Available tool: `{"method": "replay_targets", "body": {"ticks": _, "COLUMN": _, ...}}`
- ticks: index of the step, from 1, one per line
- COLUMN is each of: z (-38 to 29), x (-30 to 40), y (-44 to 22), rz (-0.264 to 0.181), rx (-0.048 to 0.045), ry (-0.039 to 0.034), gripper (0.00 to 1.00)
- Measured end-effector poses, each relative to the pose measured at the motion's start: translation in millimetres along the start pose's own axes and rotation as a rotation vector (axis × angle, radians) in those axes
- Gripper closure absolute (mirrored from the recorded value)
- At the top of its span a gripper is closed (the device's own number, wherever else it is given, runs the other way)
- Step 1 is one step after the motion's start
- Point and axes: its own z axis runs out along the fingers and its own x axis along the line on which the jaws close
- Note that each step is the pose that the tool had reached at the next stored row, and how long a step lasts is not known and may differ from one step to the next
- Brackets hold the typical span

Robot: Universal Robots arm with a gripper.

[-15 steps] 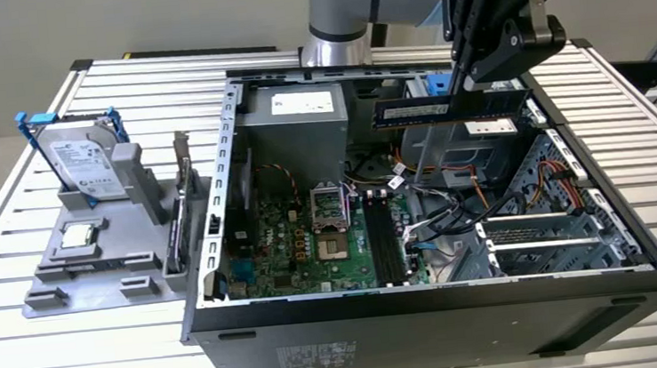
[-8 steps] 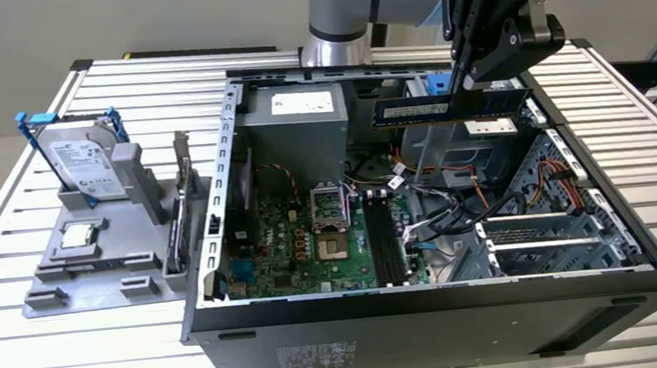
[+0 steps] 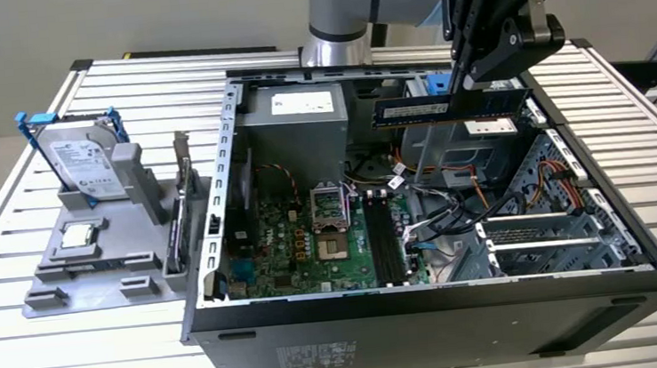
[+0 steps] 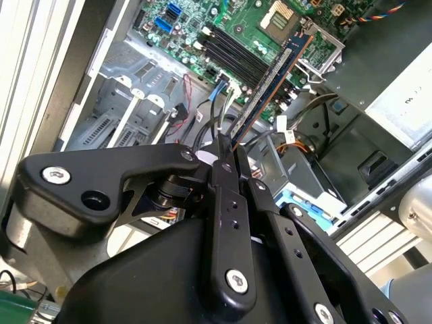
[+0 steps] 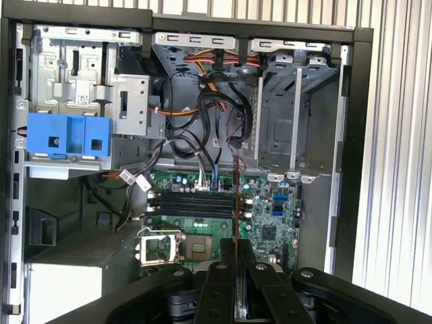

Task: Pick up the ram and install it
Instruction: 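Pick up the ram and move it above insertion slot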

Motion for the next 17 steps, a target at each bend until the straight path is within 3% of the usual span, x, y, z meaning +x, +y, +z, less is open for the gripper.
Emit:
{"method": "replay_targets", "body": {"ticks": 5, "z": 0.0, "x": 0.0, "y": 0.0, "rz": 0.019, "rx": 0.0004, "ry": -0.0003, "gripper": 1.00}}
{"method": "replay_targets", "body": {"ticks": 17, "z": 0.0, "x": 0.0, "y": 0.0, "rz": 0.159, "rx": 0.0039, "ry": -0.0028, "gripper": 1.00}}
